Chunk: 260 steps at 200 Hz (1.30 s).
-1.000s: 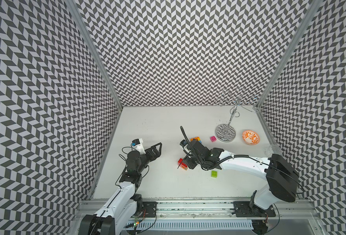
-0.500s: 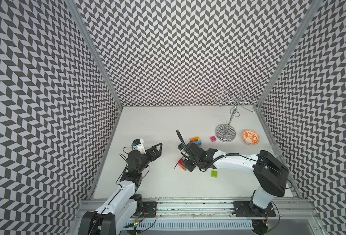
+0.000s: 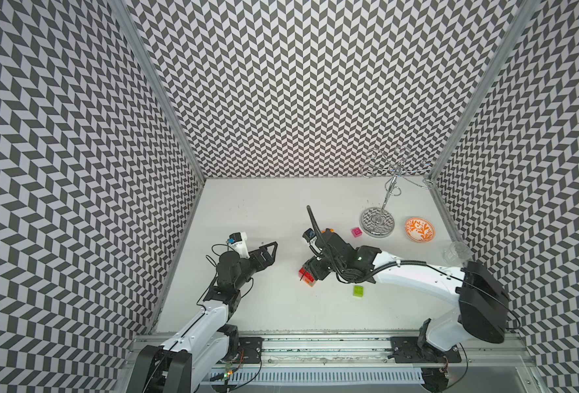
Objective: Assemble the letter p with lego
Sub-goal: Assemble the lego brick with the lego brick, then pick up the lego brick from the center of the board.
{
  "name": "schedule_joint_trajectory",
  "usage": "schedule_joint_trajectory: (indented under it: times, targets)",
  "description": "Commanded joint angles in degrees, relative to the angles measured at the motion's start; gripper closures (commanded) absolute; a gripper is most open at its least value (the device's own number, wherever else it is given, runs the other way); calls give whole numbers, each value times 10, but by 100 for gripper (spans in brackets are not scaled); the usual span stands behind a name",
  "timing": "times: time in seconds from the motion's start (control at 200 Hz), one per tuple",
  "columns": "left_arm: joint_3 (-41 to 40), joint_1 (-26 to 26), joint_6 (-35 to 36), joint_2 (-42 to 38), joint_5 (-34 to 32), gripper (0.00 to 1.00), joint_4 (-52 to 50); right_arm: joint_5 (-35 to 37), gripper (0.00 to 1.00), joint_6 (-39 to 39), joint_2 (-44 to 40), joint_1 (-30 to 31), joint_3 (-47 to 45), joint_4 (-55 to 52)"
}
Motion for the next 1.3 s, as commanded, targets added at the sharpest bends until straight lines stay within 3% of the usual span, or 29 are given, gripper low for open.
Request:
schedule_joint_trajectory:
  times: [0.0,0.205,0.346,0.566,0.721,1.042,1.297]
  targets:
    - [18,-21,19,13,-9,0,16,10,33,39,-42,-16,-38,34]
    - [49,-85,46,57,-33,0,13,53,33,122,-138,-109,-157,67]
    - [70,-114,54,101,-37,0,12,54,31,109,-169,-183,-216,125]
    - [66,-116,52,105,-37,0,18,57,31,35,-67,-276,-151,127]
    - [54,-116,49,82,-49,0,22,27,35,-23,54,-315,-44,71]
    - [43,-116,51,46,-65,0,15,13,42,-80,203,-334,71,27]
    - [44,-116,51,48,-64,0,16,7,45,-84,227,-338,76,22]
